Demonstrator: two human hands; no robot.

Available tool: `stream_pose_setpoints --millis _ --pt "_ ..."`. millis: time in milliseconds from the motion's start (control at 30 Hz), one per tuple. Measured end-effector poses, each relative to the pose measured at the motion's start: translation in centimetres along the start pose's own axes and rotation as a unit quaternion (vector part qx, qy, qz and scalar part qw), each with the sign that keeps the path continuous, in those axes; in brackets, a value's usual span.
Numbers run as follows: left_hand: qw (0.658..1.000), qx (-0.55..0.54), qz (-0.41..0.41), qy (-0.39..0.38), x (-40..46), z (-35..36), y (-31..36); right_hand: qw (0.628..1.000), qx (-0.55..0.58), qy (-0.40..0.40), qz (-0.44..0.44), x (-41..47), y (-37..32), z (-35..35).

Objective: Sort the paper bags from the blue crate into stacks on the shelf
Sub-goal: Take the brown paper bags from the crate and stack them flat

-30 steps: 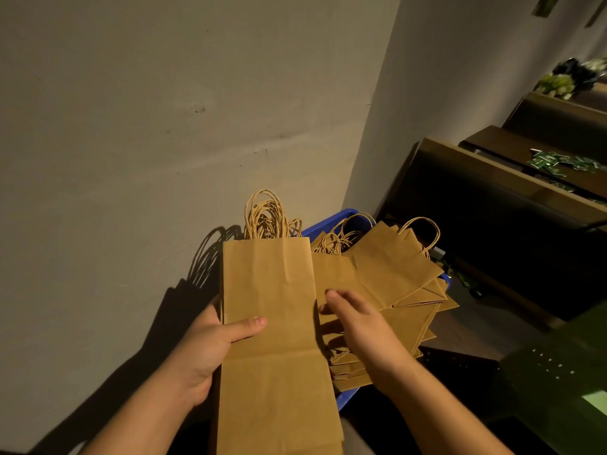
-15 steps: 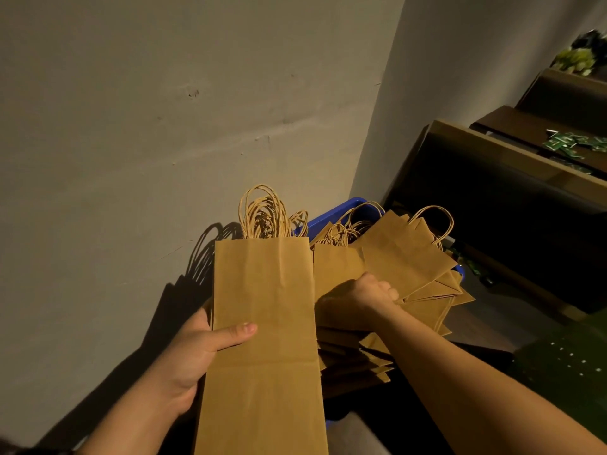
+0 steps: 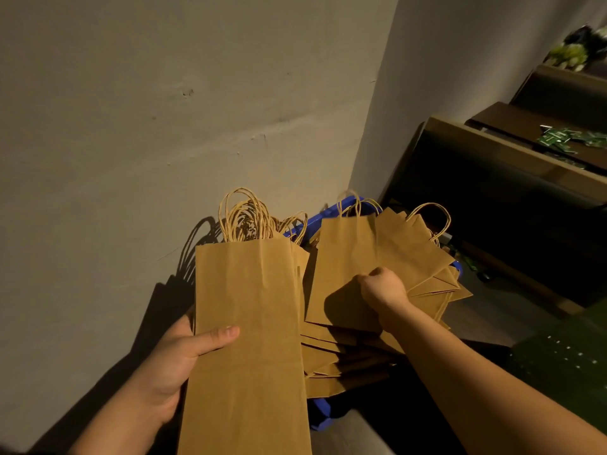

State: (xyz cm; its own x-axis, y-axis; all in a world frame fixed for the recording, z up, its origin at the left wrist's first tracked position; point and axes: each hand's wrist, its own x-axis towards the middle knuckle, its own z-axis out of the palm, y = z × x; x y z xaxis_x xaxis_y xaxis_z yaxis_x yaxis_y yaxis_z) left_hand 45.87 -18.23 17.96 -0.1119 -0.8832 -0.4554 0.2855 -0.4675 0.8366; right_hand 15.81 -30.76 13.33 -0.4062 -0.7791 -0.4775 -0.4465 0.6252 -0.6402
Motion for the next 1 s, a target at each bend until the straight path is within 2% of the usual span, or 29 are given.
stream_pose_setpoints --millis 167,233,300,500,767,1000 --pt "1.000 0.001 -0.001 0.000 -0.1 0.1 0.1 0.980 0.184 0.073 0.033 -0.5 0.4 -0.9" --pt "1.000 0.001 0.000 0.003 -0.2 0.1 0.1 0.968 0.237 0.061 0.049 -1.2 0.4 -0.7" --pt "1.000 0.002 0.002 0.006 -0.2 0.0 0.2 0.971 0.229 0.053 0.042 -1.6 0.4 0.1" --pt "1.000 -0.010 -0.003 0.011 -0.2 -0.3 0.3 0.987 0.153 -0.037 -0.001 -2.3 -0.7 3.6" --pt "1.000 -0.018 0.000 0.009 -0.6 -1.1 0.5 0.977 0.201 -0.064 -0.007 -2.1 -0.6 4.3" --pt "1.000 -0.019 0.000 -0.012 -0.6 -1.2 0.7 0.972 0.234 -0.009 0.023 -1.6 -0.7 4.1"
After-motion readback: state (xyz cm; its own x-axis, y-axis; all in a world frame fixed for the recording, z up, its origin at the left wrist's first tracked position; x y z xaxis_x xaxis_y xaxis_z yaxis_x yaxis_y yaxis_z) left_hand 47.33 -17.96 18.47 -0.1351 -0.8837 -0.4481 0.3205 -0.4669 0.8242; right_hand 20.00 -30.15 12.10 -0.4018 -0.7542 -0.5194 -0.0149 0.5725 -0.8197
